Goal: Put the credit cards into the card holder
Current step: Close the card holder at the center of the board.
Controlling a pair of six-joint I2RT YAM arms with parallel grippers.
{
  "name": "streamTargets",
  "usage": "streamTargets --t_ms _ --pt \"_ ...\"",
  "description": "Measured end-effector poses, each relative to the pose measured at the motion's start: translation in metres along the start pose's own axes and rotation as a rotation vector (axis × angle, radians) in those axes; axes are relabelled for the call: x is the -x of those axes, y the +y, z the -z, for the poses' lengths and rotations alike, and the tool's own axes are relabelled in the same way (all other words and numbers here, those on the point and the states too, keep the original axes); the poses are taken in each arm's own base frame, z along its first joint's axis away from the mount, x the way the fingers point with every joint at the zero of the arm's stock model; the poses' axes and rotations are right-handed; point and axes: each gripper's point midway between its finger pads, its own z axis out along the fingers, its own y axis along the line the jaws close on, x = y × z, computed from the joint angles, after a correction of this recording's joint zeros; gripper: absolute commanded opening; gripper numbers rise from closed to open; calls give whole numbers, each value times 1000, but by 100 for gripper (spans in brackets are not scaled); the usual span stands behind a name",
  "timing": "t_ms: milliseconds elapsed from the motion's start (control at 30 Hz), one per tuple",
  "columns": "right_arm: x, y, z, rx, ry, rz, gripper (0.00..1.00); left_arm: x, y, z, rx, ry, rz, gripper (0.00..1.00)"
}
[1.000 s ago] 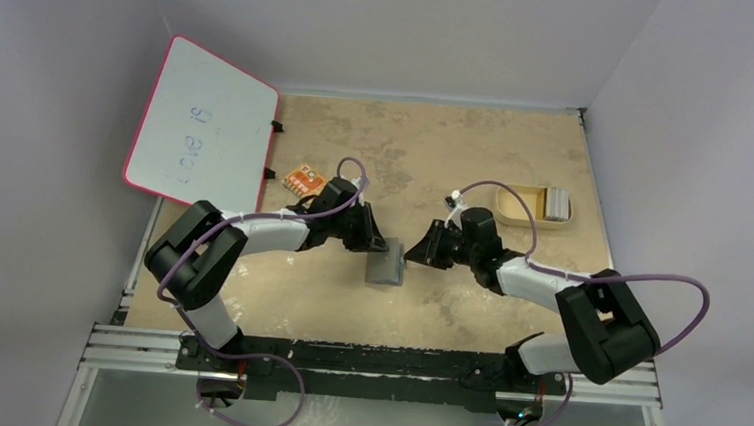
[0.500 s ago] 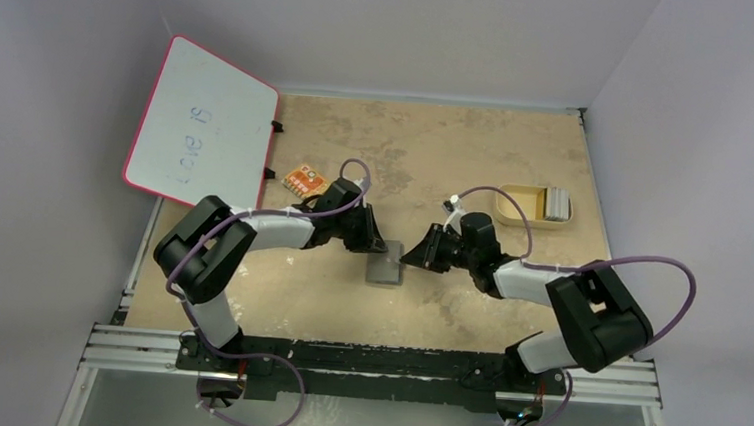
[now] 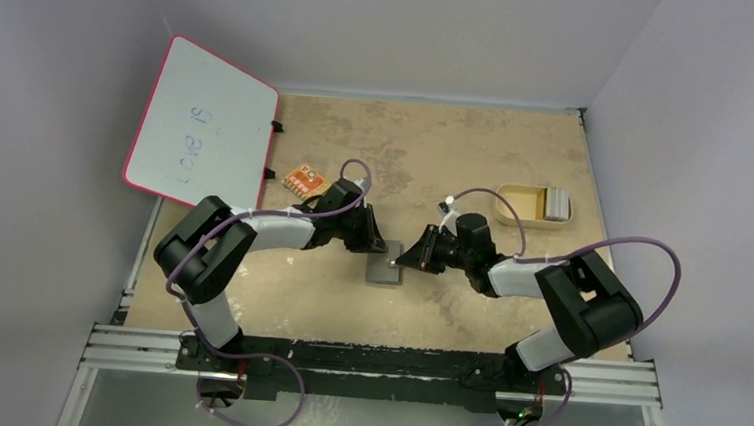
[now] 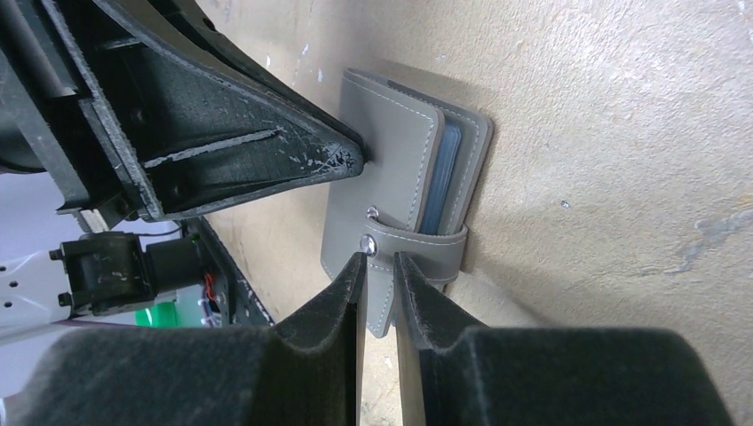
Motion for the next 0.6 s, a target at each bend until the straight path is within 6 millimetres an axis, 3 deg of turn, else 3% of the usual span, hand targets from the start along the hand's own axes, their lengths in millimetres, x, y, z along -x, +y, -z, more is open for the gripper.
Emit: streamTargets --t_ms 333,600 --pt "-1 -1 -7 4 9 -10 19 0 0 5 15 -6 18 18" --pt "0 0 -9 3 9 -9 19 8 -1 33 86 -49 19 24"
